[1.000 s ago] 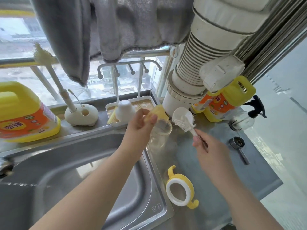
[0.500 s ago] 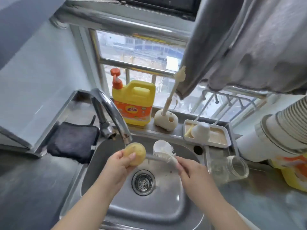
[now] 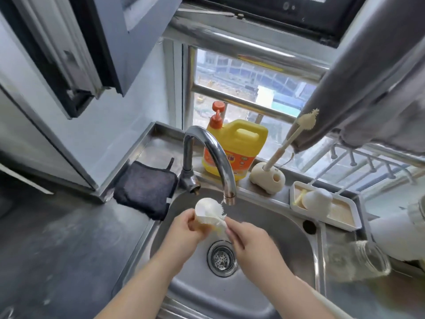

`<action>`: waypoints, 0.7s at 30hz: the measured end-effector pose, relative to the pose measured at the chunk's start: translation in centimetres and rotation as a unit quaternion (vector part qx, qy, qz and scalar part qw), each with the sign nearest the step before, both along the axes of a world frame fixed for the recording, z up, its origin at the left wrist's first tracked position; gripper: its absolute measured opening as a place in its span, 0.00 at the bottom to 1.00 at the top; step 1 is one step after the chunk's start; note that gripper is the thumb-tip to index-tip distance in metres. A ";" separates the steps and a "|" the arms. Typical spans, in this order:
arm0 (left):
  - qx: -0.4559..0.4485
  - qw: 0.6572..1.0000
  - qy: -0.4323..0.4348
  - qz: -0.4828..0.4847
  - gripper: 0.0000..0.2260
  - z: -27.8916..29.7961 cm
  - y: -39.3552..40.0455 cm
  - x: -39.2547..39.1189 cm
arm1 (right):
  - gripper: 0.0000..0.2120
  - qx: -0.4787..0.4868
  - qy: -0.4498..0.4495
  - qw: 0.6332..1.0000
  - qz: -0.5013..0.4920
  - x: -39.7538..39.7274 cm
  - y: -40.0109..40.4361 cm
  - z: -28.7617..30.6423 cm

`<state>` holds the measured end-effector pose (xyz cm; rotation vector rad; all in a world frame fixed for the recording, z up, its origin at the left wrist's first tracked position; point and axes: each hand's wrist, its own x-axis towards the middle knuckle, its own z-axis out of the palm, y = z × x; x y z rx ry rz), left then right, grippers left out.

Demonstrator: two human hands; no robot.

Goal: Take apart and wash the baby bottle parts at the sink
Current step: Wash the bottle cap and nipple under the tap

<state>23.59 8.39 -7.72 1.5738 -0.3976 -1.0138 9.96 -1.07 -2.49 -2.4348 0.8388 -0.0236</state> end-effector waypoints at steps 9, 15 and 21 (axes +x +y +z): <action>-0.023 0.999 -0.013 -0.022 0.06 0.5 -1.1 0.3 | 0.25 -0.043 0.007 0.999 -0.024 -0.5 -1.2 -0.2; -0.063 0.995 0.071 -0.008 0.11 0.2 -0.7 0.5 | 0.18 -0.073 0.030 0.996 -0.046 -2.4 -2.8 0.4; -0.088 0.993 0.070 -0.028 0.12 1.0 -0.8 0.3 | 0.20 -0.074 0.000 0.997 -0.012 -1.7 -1.5 0.8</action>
